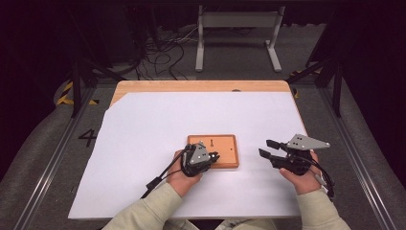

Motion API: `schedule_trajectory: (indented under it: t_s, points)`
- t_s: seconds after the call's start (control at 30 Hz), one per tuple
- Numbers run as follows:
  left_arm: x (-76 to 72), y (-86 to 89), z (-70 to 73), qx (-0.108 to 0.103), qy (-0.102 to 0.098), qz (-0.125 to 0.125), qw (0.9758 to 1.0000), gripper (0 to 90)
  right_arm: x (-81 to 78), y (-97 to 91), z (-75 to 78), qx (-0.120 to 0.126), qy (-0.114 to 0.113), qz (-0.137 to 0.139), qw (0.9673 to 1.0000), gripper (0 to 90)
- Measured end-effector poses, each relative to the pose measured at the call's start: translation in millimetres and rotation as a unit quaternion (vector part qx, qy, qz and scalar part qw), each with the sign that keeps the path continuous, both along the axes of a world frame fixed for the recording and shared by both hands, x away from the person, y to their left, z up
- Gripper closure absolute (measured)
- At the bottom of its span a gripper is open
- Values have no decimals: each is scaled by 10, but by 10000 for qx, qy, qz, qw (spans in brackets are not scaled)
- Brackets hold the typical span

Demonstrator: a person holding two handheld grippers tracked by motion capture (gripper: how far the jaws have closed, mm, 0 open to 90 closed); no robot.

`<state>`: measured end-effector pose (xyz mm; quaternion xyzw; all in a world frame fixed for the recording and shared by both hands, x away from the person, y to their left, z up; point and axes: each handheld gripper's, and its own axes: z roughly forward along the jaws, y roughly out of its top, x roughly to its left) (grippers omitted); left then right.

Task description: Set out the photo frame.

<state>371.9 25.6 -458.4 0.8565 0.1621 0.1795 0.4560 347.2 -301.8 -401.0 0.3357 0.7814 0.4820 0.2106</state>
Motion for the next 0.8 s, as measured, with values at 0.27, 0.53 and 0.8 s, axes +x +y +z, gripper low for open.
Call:
schedule_trajectory:
  t_s: [0.27, 0.53, 0.8]
  points:
    - [-189, -25, -9, 583, -879, -190, 9942, 833, 56, 90, 76, -168, -71, 153, 9997, 500]
    - [-262, -20, -30, 707, -1161, -275, 9903, 834, 176, 228, 180, -402, 45, 168, 9990, 512]
    - [-273, -21, -37, 696, -1170, -274, 9903, 834, 345, 321, 174, -377, 425, 145, 9983, 504]
